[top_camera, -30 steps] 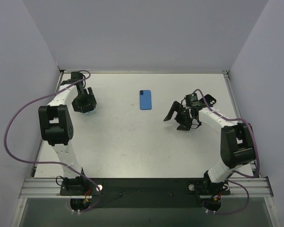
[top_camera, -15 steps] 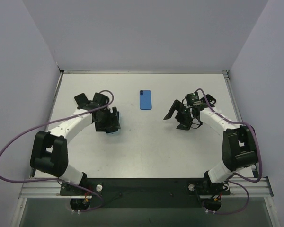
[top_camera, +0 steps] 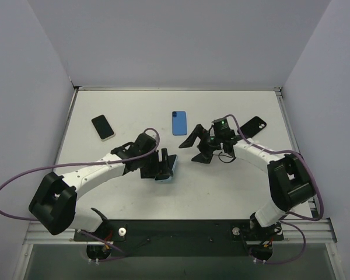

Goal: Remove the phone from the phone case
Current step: Adjust the phone.

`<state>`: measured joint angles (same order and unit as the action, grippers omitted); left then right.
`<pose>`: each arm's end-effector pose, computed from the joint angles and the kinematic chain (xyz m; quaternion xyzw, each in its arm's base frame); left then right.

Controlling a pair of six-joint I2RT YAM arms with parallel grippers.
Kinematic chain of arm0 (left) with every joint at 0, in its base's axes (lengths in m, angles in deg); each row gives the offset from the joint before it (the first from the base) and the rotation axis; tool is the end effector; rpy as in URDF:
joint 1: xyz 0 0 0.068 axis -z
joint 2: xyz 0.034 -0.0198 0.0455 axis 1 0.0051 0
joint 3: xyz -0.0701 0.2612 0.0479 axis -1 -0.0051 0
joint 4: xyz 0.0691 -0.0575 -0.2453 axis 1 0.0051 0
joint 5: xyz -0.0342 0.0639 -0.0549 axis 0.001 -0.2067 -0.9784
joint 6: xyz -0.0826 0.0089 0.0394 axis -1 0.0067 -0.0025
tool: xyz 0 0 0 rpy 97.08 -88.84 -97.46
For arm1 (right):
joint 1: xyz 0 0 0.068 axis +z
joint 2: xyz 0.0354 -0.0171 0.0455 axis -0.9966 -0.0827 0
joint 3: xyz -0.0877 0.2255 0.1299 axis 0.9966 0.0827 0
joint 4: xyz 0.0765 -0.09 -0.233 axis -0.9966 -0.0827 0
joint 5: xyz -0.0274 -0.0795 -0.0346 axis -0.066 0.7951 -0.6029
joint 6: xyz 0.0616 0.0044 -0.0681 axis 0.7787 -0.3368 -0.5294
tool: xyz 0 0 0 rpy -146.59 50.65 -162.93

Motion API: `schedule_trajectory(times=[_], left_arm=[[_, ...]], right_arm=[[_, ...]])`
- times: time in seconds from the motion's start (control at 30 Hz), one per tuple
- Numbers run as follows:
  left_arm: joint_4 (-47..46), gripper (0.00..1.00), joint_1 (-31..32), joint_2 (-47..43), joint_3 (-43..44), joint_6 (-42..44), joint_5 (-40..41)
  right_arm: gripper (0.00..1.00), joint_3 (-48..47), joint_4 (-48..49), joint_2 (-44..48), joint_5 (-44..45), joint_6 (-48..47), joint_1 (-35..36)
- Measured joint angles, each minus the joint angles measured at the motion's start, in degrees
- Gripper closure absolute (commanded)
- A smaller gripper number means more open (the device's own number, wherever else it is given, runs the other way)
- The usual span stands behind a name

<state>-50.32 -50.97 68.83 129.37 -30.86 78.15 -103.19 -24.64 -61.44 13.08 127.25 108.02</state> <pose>0.2211 -0.1978 0.1741 -0.0159 0.9550 -0.2556 0.1493 0.3177 0.1851 0.1868 0.1268 0.8501 0.4873 0.1544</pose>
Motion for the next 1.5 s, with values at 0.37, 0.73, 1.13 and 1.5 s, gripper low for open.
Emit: schedule_trajectory(times=[0.37, 0.73, 1.13, 1.5], left_arm=[[-2.1, 1.0, 2.7, 0.0, 0.0, -2.0, -0.1], [-2.2, 1.0, 2.8, -0.3, 0.0, -2.5, 0.1], [-6.4, 0.08, -1.9, -1.8, -0.3, -4.0, -8.8], [-20.9, 0.09, -19.3, -10.4, -7.8, -11.9, -25.9]], right_arm=[[0.45, 3.1, 8.9, -4.5, -2.1, 7.8, 7.1], [1.0, 2.9, 13.8, -7.7, -3.1, 12.0, 11.3], [1.0, -1.8, 6.0, -4.6, -2.4, 3.2, 8.8], [1.0, -1.4, 7.6, -2.5, -8.2, -7.1, 3.5]])
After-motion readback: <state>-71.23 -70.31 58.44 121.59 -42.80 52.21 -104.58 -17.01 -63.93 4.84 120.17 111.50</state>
